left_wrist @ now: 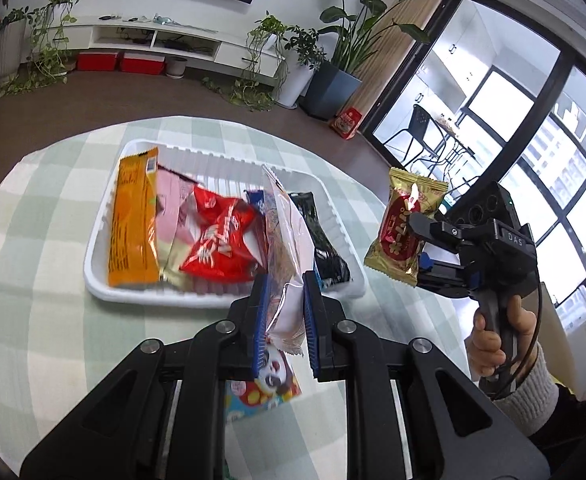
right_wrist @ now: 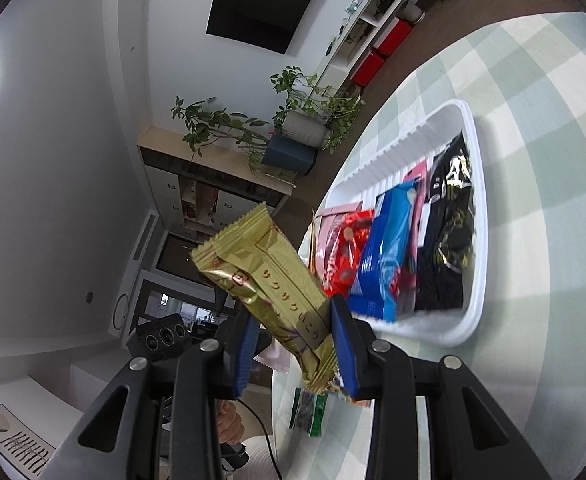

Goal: Organize snacks
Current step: 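Place the pink bag and gold wrapper into the tray and release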

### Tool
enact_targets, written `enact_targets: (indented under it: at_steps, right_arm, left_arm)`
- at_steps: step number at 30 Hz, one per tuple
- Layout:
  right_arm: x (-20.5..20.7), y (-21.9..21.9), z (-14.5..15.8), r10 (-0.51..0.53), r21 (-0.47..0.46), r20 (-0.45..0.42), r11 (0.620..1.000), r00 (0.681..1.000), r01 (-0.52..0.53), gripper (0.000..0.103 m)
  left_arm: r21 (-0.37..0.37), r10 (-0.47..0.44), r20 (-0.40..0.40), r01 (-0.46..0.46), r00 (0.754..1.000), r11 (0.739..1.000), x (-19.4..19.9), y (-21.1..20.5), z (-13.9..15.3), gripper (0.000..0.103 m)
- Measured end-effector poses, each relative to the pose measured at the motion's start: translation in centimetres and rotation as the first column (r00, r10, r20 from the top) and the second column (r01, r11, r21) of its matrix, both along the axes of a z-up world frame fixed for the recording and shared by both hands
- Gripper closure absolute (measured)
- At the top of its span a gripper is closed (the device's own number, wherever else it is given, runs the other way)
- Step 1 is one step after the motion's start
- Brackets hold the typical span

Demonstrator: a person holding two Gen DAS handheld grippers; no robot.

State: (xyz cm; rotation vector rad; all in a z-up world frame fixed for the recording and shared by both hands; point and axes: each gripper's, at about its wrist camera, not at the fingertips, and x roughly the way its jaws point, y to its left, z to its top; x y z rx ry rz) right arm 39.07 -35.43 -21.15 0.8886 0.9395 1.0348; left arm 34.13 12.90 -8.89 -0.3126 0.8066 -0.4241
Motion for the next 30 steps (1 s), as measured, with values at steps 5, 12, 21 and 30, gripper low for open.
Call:
enact_targets:
  at_steps: [5, 12, 21, 30]
  right_arm:
    - [2.5, 0.8, -0.6, -0.013, -0.016, -0.014, 1.000, 1.000, 0.013, 0.065]
    - [4.7, 1.4, -1.4, -0.042, -0.108, 0.004, 0.993, 0.999, 0.042, 0.063]
    - [4.8, 1.8, -0.7, -0.089, -0.292, 0.100, 0.949, 0.991, 0.115, 0.030]
    - [2.3, 1.8, 2.3, -0.090, -0.358, 0.252, 0.917, 0.964, 0.179, 0.028]
  left_arm:
    - [-0.007, -0.005, -0.006, 0.005, 1.000, 1.000, 2.2, -0.6, 0.2, 0.088]
    - [0.011, 0.000, -0.016, 0.000, 1.000, 1.000, 4.9, -2.0, -0.4, 0.088]
    - [0.094, 0.043, -0.002, -0.043, 0.999, 0.995, 6.2, -3.2, -1.3, 0.085]
    - [0.097, 0.083, 0.058, -0.088, 0.995, 0.991, 3.7, -2.1, 0.9, 0.057]
